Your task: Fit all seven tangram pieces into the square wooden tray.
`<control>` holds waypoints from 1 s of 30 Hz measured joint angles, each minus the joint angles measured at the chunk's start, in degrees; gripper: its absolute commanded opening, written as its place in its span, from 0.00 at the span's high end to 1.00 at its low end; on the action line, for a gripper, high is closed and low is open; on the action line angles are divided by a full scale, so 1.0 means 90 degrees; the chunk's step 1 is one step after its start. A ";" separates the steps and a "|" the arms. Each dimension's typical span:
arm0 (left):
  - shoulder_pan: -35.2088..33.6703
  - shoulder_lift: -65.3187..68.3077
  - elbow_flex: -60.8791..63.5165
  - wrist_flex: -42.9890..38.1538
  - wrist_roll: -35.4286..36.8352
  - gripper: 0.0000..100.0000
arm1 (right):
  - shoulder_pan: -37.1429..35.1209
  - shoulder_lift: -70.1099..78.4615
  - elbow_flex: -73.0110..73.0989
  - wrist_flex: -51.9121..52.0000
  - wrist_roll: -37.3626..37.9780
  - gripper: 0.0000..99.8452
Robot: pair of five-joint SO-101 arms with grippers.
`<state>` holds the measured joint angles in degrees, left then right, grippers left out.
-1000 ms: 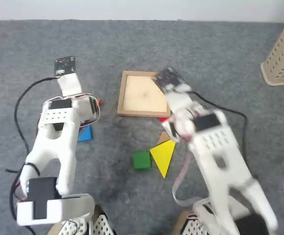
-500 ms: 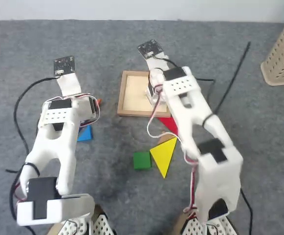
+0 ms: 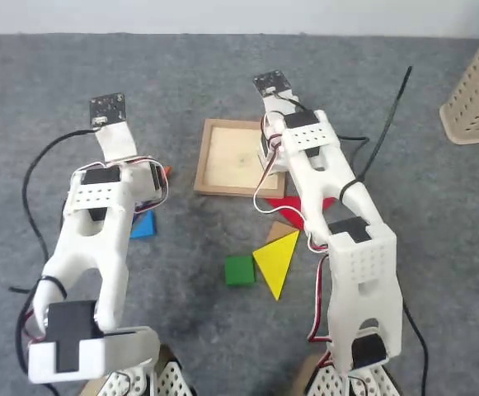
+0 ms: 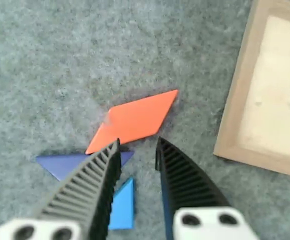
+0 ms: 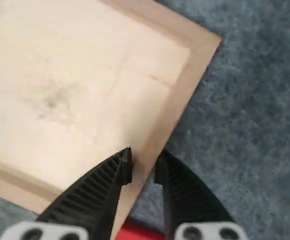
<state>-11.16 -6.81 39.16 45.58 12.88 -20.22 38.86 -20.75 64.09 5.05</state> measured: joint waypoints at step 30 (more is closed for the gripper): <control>-0.0381 0.0000 0.0000 0.0000 0.0000 0.89 | -0.1084 -0.2208 0.3556 -0.0479 -0.0713 0.99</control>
<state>-14.59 -6.81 39.16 45.58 12.88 -29.98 18.99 11.25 59.78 -1.36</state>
